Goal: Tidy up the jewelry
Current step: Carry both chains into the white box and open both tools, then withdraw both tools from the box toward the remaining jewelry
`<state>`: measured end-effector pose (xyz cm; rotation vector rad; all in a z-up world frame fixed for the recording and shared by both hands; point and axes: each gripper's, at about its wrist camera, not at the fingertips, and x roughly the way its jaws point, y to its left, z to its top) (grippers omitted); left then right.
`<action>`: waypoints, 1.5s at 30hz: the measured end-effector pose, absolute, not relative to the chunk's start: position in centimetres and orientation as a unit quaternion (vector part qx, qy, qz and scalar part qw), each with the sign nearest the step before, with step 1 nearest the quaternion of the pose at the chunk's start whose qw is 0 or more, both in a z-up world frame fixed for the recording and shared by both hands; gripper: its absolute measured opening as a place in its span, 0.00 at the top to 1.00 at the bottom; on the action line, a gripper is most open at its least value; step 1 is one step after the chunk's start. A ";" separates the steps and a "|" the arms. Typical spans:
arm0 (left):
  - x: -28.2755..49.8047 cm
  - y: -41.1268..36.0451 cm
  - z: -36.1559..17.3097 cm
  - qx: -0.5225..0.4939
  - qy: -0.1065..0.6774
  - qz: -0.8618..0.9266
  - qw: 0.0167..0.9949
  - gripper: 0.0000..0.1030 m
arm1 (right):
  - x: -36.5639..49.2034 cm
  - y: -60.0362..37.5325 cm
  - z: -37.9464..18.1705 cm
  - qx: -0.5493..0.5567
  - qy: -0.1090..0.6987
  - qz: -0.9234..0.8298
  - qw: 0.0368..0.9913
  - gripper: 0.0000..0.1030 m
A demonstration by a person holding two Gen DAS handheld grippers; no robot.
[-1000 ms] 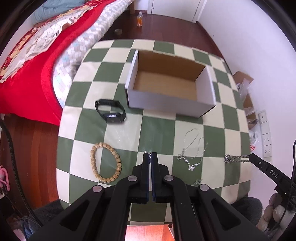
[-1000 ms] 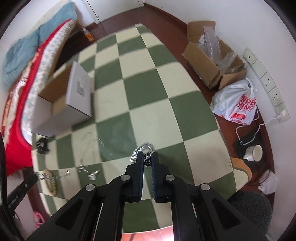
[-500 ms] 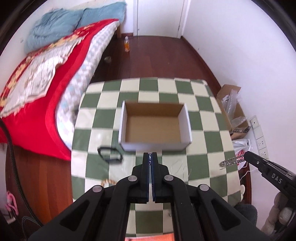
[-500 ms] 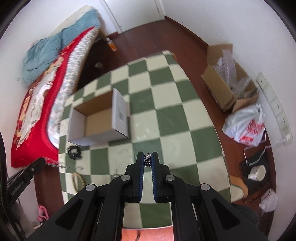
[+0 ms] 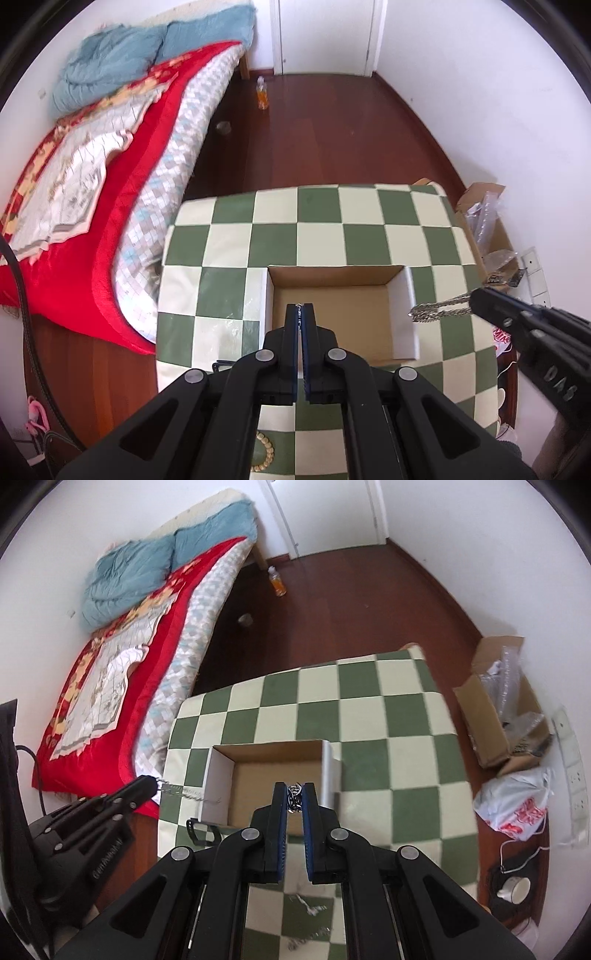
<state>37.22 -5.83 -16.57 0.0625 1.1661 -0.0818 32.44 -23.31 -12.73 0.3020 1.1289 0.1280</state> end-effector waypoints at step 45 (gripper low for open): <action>34.6 1.5 -19.4 0.031 0.520 0.075 0.851 0.00 | 33.0 -17.9 -22.1 0.033 0.613 -0.012 0.789 0.00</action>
